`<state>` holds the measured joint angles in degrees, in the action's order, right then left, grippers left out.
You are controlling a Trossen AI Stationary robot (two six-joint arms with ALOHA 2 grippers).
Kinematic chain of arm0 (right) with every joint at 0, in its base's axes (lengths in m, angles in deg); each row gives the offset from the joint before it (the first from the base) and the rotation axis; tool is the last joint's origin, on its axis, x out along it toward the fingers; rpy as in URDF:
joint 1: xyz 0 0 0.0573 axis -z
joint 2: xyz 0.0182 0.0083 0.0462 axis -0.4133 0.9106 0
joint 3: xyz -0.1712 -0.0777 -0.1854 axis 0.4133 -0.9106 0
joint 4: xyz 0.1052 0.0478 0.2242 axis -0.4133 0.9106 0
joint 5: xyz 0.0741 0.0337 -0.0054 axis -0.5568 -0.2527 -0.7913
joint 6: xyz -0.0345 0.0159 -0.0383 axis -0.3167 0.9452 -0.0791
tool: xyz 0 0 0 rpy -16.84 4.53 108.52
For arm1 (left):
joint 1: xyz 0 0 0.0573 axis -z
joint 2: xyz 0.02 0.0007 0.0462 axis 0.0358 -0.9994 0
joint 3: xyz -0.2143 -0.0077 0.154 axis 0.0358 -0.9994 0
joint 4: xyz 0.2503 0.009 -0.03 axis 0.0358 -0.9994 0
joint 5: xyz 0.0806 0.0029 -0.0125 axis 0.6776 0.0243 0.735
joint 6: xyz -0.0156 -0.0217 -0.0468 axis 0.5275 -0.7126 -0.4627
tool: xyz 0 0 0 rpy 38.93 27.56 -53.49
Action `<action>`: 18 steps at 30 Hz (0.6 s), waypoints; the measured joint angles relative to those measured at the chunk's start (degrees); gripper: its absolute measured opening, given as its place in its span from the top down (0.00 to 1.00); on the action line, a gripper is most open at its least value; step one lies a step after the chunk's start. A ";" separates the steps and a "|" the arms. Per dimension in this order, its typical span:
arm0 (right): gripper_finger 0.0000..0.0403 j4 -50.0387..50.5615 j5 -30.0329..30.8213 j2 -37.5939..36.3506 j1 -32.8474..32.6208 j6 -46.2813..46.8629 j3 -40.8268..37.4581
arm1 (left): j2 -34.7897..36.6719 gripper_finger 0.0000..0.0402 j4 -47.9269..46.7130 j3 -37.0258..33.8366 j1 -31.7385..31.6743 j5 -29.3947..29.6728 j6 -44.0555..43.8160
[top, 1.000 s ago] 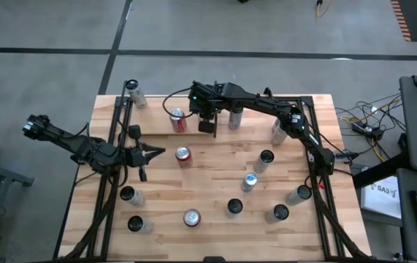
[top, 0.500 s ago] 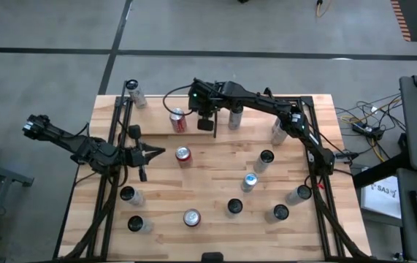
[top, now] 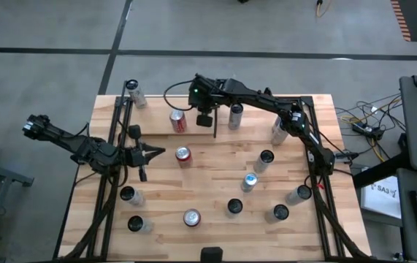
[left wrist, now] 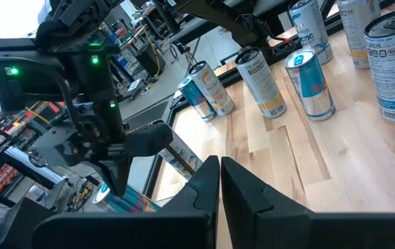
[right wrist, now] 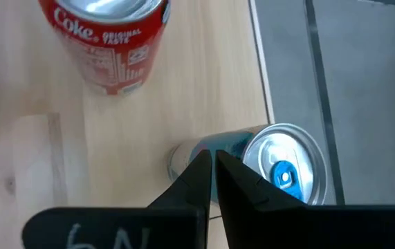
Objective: Place canned beverage on shelf
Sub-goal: Put the bottom left blue and silver soda can on the shelf
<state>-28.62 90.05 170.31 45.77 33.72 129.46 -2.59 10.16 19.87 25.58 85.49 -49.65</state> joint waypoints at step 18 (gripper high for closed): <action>0.97 4.92 -3.01 0.00 -0.47 4.97 -0.02 | 0.00 1.00 0.00 0.00 0.00 0.00 0.00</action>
<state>-23.71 87.03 170.31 45.30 38.69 129.44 -2.59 10.16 19.87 25.58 85.49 -49.65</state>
